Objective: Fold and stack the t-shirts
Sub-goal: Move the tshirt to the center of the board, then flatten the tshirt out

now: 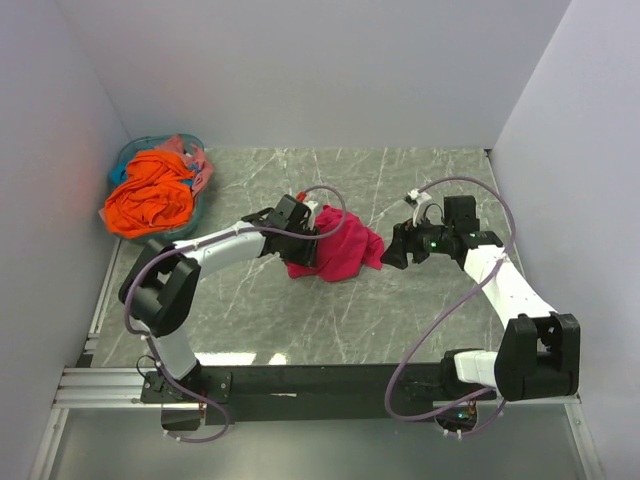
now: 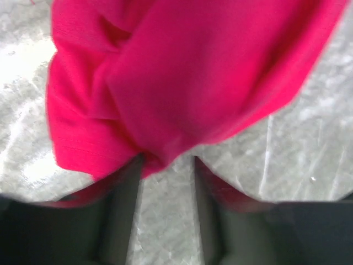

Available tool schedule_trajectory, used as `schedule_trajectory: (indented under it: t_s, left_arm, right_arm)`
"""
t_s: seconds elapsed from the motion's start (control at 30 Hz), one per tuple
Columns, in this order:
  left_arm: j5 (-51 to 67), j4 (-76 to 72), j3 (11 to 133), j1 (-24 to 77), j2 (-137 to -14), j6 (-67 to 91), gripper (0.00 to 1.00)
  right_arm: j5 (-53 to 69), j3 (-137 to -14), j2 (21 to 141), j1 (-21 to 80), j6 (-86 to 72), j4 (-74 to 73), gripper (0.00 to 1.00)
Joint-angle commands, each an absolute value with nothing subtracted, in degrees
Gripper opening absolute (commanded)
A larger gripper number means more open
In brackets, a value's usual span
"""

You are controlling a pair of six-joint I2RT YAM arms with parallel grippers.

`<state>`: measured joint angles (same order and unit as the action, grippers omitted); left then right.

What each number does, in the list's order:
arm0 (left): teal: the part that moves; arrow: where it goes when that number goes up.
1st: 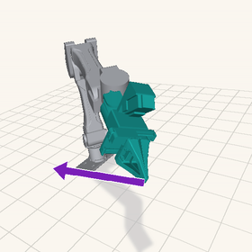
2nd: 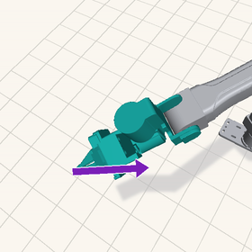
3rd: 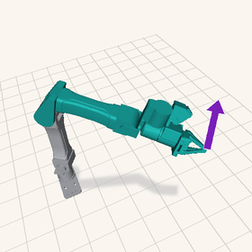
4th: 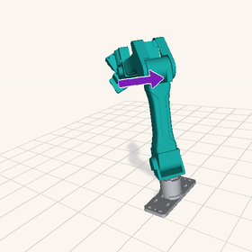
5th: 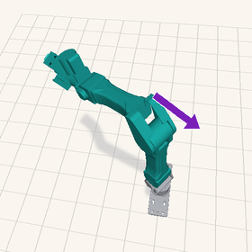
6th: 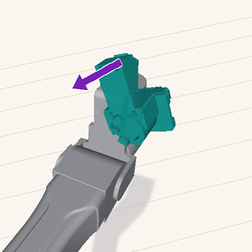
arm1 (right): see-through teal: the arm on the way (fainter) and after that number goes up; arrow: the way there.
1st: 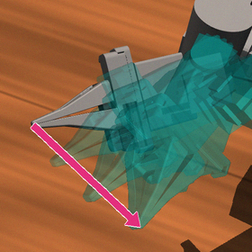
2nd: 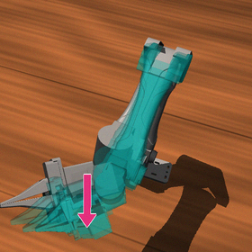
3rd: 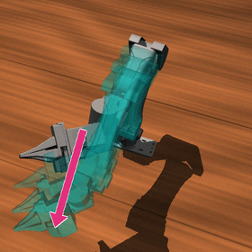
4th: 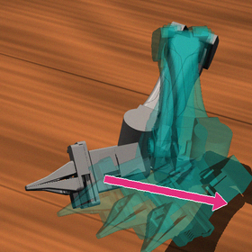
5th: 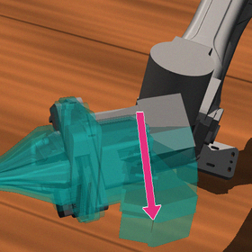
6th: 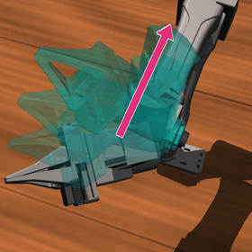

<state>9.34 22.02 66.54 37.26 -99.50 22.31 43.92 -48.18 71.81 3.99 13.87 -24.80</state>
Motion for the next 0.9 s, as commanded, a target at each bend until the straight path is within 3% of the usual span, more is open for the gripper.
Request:
schedule_trajectory:
  t_s: [0.0,0.07,0.1,0.2,0.47,0.87]
  left_arm:
    - [5.46,19.69,67.59,37.26,-100.89,23.55,0.42]
    - [3.7,18.9,67.59,37.44,-101.34,23.99,0.32]
    - [3.52,18.29,67.67,37.62,-101.34,24.08,0.18]
    - [3.95,16.62,67.76,38.05,-99.42,24.61,0.0]
    - [0.88,14.42,64.34,38.06,-87.82,25.66,0.0]
    - [3.07,13.01,62.49,37.18,-76.11,29.0,0.0]
  right_arm:
    - [43.59,-49.57,72.07,4.31,11.34,-21.89,0.78]
    - [43.42,-49.48,72.42,4.31,10.9,-21.53,0.78]
    - [43.24,-49.4,72.68,4.31,10.72,-21.36,0.78]
    - [43.33,-49.83,74.26,4.48,10.11,-21.27,0.78]
    - [46.06,-57.46,88.57,5.19,10.9,-27.94,0.64]
    - [35.35,-66.44,100.45,6.59,7.65,-27.6,0.6]
